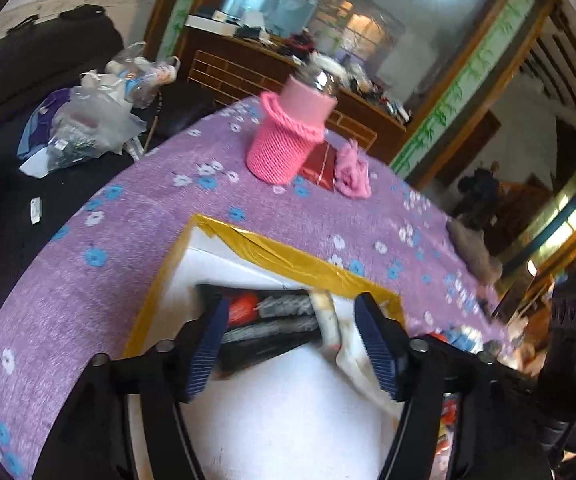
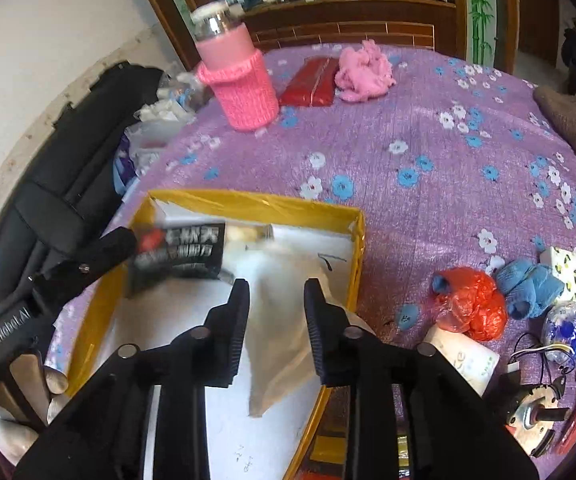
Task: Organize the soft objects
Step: 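Carry both items into the yellow box and open both tools, then move the left tool back and grasp the bagged yellow-black-red sponges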
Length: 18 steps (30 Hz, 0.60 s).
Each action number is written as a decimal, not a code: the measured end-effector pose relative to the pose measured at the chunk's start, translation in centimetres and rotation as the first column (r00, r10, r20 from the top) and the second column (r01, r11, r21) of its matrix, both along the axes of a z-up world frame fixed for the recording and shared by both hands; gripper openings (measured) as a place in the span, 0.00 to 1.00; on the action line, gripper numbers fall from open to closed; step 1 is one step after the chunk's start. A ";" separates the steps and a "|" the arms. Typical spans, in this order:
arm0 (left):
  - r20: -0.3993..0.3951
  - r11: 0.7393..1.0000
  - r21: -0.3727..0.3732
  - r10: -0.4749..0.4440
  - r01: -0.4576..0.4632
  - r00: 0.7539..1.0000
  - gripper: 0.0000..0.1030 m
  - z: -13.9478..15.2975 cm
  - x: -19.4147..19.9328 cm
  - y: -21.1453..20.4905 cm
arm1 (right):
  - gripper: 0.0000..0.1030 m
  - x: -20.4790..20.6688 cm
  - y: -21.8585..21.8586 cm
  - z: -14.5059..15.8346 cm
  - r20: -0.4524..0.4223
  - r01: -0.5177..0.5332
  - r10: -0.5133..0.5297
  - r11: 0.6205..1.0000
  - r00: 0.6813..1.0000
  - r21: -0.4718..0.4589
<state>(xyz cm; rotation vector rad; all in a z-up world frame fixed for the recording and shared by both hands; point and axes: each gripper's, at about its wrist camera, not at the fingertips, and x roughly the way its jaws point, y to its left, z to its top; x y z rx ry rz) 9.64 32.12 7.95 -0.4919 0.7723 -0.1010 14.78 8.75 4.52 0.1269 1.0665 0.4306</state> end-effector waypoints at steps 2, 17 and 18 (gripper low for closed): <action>0.015 1.000 -0.004 0.016 -0.016 1.000 0.69 0.6 -1.1 0.3 | 0.26 -0.4 -0.9 0.9 0.014 0.014 -0.015 1.000 1.000 0.021; 0.021 0.950 0.042 -0.310 0.309 0.951 0.89 2.4 -7.6 -12.4 | 0.56 -11.6 -22.6 5.5 0.177 0.297 -0.299 0.954 0.938 0.037; -0.006 0.939 0.054 -0.340 0.339 0.941 0.89 1.7 -7.5 -14.1 | 0.56 -12.1 -23.8 4.9 0.168 0.316 -0.317 0.948 0.934 0.030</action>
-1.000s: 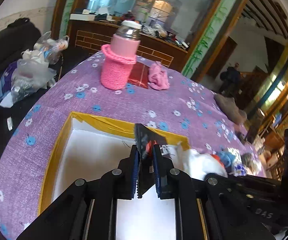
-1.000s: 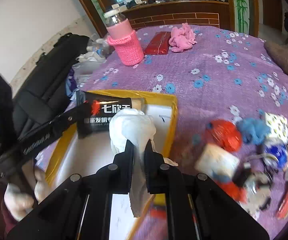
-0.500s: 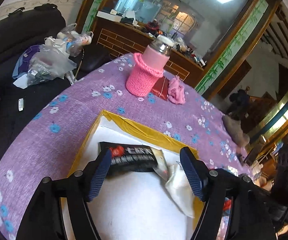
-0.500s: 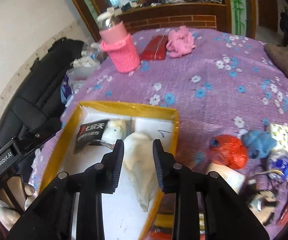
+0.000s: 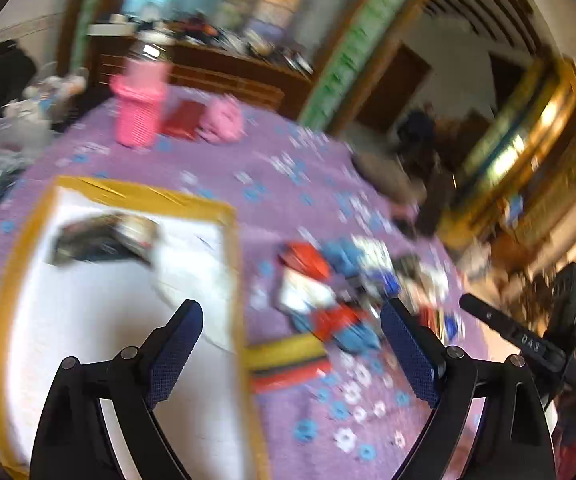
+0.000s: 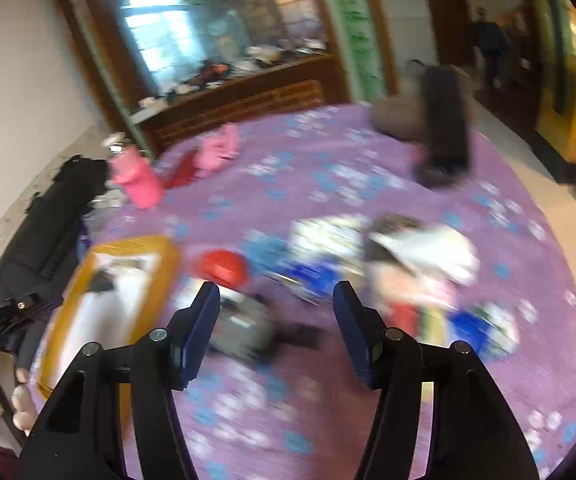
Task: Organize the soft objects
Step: 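Move the left tool back and grasp the bagged yellow-black-red sponges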
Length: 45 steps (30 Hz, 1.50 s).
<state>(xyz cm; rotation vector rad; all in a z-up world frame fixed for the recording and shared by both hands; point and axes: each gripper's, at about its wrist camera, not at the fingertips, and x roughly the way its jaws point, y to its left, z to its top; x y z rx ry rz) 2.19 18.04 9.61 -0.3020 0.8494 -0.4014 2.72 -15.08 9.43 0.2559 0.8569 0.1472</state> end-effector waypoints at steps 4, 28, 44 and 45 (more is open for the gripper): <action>-0.067 0.998 0.030 -0.059 0.061 0.996 0.88 -1.8 1.1 -4.1 | 0.56 -1.8 -4.5 -2.4 -0.047 0.075 -0.074 0.997 0.996 0.027; -0.153 0.940 0.216 -0.235 0.264 0.960 0.35 -6.5 1.3 -10.4 | 0.56 -5.2 -12.7 -6.5 -0.103 0.195 -0.180 0.969 0.978 0.153; -0.215 0.841 0.363 -0.343 0.401 0.914 0.90 -8.3 2.2 -14.7 | 0.56 -5.9 -11.1 -6.2 -0.104 0.173 -0.157 0.970 0.982 0.169; -0.226 0.844 0.312 -0.380 0.436 0.897 0.89 -8.0 1.5 -14.7 | 0.56 -6.0 -11.1 -6.2 -0.103 0.172 -0.157 0.971 0.982 0.167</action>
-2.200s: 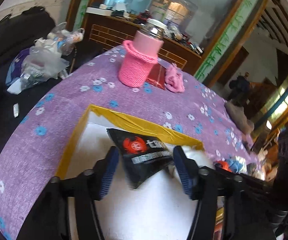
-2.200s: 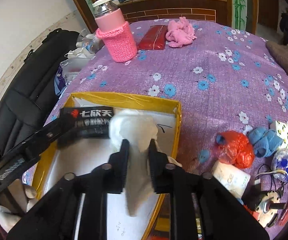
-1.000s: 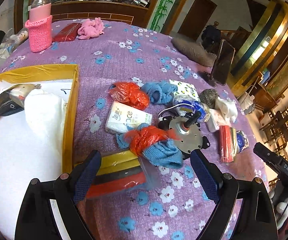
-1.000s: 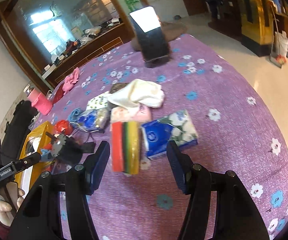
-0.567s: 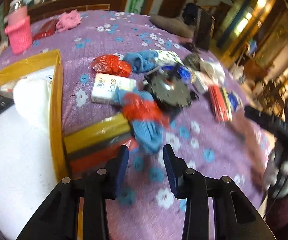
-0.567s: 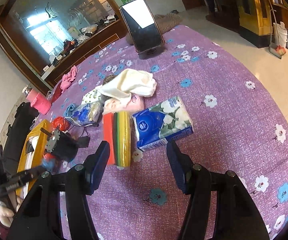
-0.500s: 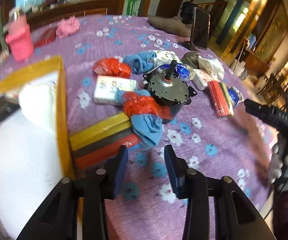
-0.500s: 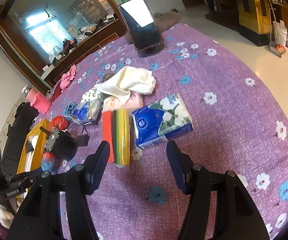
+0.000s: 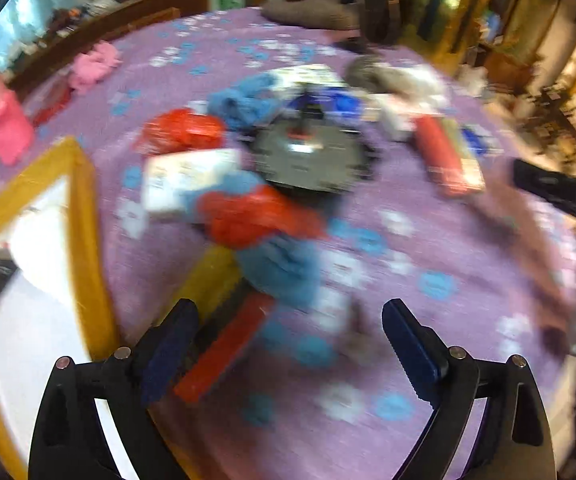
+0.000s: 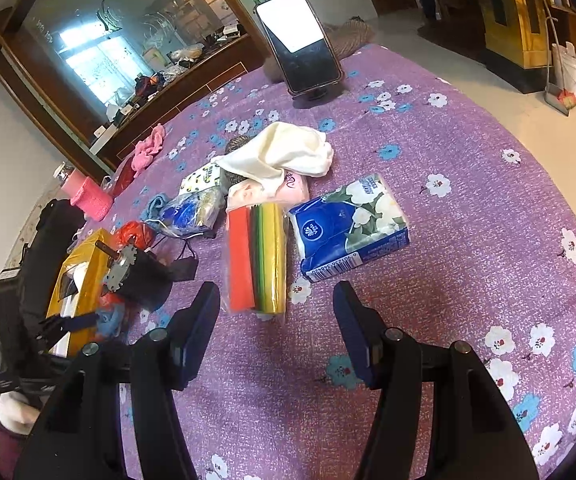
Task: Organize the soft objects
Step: 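Move the left tool back and grasp the bagged yellow-black-red sponges, then grasp the bagged red-green-yellow sponges with the right tool while the left holds its pack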
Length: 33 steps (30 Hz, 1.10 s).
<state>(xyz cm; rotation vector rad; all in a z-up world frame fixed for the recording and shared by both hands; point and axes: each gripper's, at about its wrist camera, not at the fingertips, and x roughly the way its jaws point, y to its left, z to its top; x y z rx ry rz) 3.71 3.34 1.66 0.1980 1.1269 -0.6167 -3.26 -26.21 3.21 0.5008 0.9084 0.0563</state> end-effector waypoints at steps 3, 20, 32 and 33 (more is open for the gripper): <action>-0.081 0.987 -0.130 -0.108 0.097 0.991 0.78 1.0 -1.8 -0.1 | 0.56 0.1 0.1 -0.2 -0.005 -0.004 0.004 1.000 1.000 0.007; 0.198 0.976 0.150 0.124 -0.155 0.972 0.41 -1.3 -1.9 -2.1 | 0.56 -0.4 0.1 0.2 0.001 -0.005 0.005 1.000 1.000 0.011; 0.105 0.980 -0.018 0.198 -0.197 0.974 0.67 -1.5 -1.8 2.0 | 0.56 2.4 3.3 0.0 -0.043 -0.104 0.102 0.993 0.994 -0.048; 0.098 0.981 -0.006 0.191 -0.192 0.977 0.73 -1.4 -1.8 2.0 | 0.56 2.9 3.8 -0.3 -0.059 -0.111 0.107 0.992 0.993 -0.064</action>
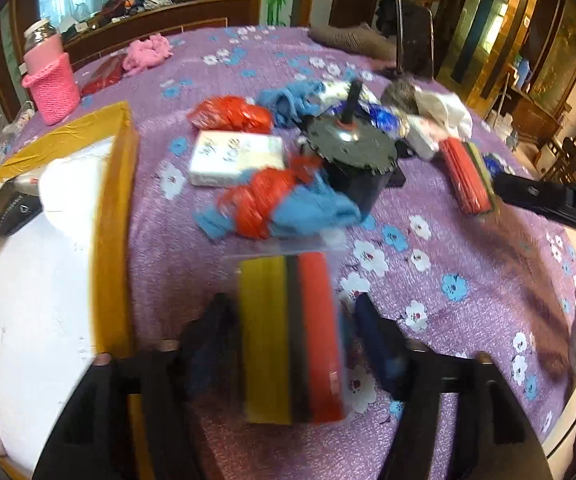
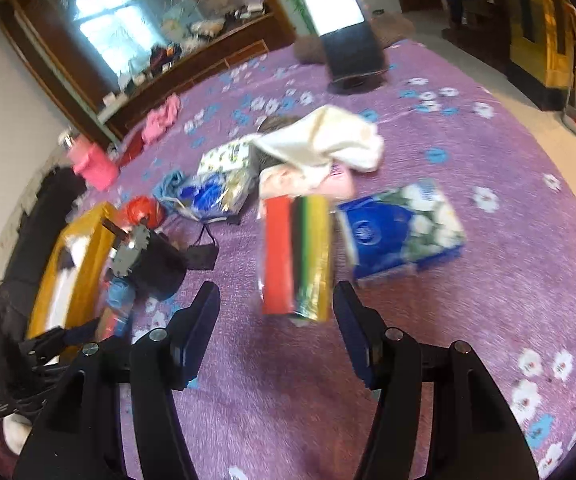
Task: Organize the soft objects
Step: 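Grasp the bagged red-green-yellow sponges with the right tool while the left holds its pack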
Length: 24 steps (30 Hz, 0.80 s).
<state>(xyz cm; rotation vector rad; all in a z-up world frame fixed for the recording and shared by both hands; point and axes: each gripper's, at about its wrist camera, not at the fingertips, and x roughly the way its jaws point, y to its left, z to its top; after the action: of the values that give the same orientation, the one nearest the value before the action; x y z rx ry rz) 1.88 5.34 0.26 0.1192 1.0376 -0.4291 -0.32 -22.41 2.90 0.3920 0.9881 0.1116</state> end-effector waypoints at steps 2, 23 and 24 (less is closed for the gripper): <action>-0.004 0.999 0.035 -0.008 0.008 1.000 0.84 -0.9 0.3 -0.8 | 0.56 1.2 0.8 -0.8 -0.035 0.004 -0.005 0.999 0.999 -0.036; 0.027 0.975 -0.223 0.017 -0.010 1.000 0.41 3.2 -3.1 3.4 | 0.34 0.3 2.2 0.6 -0.002 0.019 -0.020 0.991 1.000 -0.134; 0.028 0.970 -0.244 0.023 -0.016 0.999 0.41 3.7 -3.3 4.1 | 0.34 -0.1 2.3 1.0 0.004 0.014 -0.013 0.992 1.000 -0.125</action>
<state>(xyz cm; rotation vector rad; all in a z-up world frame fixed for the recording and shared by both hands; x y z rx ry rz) -1.46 9.42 3.97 -0.1040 0.9477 -0.5320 -0.40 -20.09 3.91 0.2836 0.9840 0.0378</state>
